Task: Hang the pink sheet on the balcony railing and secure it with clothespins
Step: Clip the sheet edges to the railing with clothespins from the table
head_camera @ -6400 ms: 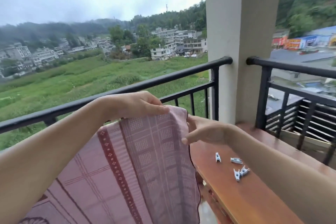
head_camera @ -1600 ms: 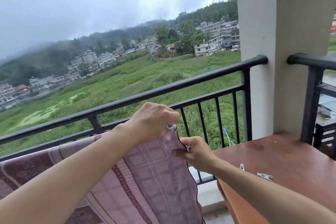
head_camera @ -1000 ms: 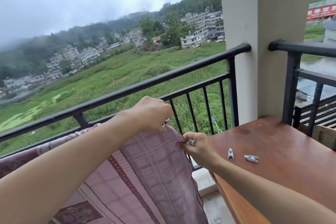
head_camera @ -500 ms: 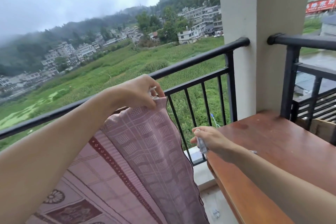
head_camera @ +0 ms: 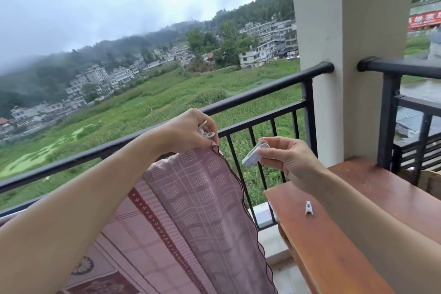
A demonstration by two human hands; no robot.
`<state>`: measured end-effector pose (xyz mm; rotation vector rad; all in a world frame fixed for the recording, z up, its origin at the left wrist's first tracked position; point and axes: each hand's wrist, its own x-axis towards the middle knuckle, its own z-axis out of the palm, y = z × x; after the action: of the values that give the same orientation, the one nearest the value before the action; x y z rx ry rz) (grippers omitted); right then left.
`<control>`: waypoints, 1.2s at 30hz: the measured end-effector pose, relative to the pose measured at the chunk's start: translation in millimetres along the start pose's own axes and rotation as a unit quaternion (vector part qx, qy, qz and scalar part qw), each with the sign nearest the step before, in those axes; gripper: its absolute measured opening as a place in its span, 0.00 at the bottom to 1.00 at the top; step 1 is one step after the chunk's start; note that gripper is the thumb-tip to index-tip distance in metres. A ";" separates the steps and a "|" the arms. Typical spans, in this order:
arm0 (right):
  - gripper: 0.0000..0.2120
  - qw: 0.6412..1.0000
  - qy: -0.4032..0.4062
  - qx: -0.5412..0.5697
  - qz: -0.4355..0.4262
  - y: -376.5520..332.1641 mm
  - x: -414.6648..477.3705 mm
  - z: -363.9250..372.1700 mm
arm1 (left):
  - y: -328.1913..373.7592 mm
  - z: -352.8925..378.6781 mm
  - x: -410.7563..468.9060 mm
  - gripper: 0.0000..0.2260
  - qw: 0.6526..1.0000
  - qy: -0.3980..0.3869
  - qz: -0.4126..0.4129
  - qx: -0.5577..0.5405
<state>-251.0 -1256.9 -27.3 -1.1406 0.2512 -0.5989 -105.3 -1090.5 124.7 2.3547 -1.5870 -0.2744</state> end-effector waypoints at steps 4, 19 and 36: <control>0.18 0.999 0.000 -0.027 -0.019 -5.6 -1.4 7.4 | 4.9 -9.9 -4.9 0.09 0.995 -0.027 0.004 0.100; 0.13 0.997 -0.021 0.019 -0.072 -4.7 7.0 32.0 | 0.5 -4.5 8.1 0.02 0.995 0.064 0.031 0.073; 0.22 0.991 -0.132 -0.020 -0.018 25.7 25.5 40.6 | -0.6 -1.9 20.8 0.09 0.998 0.037 0.017 0.054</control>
<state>-202.5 -1232.6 -31.0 -1.2517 0.0159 -0.4700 -96.5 -1109.3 126.3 2.3855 -1.6432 -0.0952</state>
